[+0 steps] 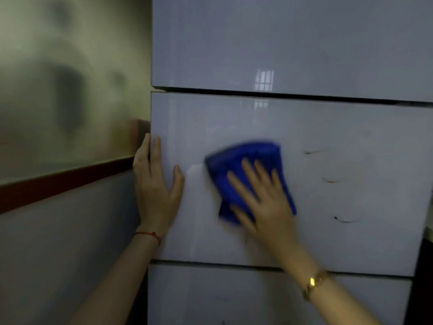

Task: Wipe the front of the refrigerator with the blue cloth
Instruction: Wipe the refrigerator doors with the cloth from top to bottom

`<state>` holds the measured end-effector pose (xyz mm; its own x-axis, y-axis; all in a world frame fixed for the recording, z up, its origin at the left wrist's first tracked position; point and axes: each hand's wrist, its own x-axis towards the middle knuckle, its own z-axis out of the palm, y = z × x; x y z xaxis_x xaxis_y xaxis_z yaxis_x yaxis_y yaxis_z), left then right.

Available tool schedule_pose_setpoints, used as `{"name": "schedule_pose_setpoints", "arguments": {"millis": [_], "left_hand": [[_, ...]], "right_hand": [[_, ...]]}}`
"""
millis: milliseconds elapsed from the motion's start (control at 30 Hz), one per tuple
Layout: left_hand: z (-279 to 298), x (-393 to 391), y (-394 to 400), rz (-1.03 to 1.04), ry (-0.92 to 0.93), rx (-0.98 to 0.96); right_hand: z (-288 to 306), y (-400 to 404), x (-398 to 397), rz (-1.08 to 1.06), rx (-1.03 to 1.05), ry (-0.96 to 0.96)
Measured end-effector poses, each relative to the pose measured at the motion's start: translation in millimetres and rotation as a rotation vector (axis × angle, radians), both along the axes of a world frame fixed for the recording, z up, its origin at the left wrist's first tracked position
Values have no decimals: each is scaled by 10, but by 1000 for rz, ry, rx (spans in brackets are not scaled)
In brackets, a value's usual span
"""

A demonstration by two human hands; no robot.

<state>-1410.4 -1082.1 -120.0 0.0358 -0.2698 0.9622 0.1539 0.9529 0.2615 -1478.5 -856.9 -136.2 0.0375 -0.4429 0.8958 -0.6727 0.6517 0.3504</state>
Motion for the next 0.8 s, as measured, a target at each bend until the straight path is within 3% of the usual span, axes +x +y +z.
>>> {"name": "schedule_pose_setpoints", "arguments": {"millis": [100, 167, 367, 533, 600, 667, 800], "left_hand": [[-2, 2, 12, 1, 1, -1], [-5, 11, 25, 8, 5, -2], [-2, 5, 43, 3, -4, 3], [-4, 5, 27, 20, -12, -9], [-5, 8, 37, 16, -13, -8], [3, 10, 53, 11, -2, 1], [1, 15, 85, 13, 3, -7]], "right_hand": [[-785, 238, -8, -74, 205, 37], [-725, 382, -77, -75, 188, 36], [498, 8, -22, 48, -362, -104], [-290, 21, 18, -15, 28, 39], [-426, 321, -76, -36, 46, 28], [-252, 546, -178, -26, -89, -16], [747, 426, -195, 14, -530, -121]]}}
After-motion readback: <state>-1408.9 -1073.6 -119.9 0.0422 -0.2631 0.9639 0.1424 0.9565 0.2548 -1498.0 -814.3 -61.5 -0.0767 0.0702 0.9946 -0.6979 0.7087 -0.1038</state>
